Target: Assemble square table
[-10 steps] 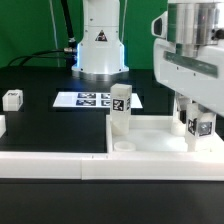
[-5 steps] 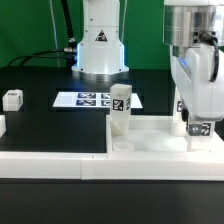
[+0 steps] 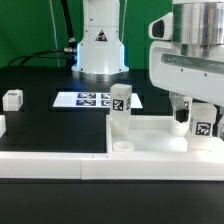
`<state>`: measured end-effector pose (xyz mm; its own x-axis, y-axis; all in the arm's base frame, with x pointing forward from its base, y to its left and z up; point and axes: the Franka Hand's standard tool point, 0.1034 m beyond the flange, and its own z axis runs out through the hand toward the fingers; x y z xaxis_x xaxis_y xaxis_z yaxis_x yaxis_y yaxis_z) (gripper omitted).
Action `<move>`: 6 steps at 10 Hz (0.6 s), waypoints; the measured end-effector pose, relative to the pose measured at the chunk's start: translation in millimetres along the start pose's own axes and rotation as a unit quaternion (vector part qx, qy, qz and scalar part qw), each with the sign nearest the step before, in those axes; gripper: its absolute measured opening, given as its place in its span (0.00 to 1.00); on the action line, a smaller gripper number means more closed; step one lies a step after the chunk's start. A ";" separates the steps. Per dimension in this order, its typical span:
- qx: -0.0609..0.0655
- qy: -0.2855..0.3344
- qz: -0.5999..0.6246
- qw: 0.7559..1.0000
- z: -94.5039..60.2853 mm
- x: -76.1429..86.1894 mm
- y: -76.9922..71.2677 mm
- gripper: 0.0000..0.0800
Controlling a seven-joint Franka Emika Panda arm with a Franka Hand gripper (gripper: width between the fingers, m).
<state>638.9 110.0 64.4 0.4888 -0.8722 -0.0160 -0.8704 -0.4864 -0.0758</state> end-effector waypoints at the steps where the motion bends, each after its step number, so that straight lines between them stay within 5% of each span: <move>1: 0.000 0.000 -0.041 0.999 0.0 0.5 0.2 0.81; 6: 0.025 0.028 -0.364 0.931 -7.1 -4.5 -5.6 0.81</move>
Offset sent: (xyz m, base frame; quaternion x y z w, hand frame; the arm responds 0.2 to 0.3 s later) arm -0.0170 0.0328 0.0069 0.0640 -0.0323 -0.4515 0.8894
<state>641.2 116.3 72.0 0.9431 -0.3139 0.1096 -0.3048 -0.9480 -0.0918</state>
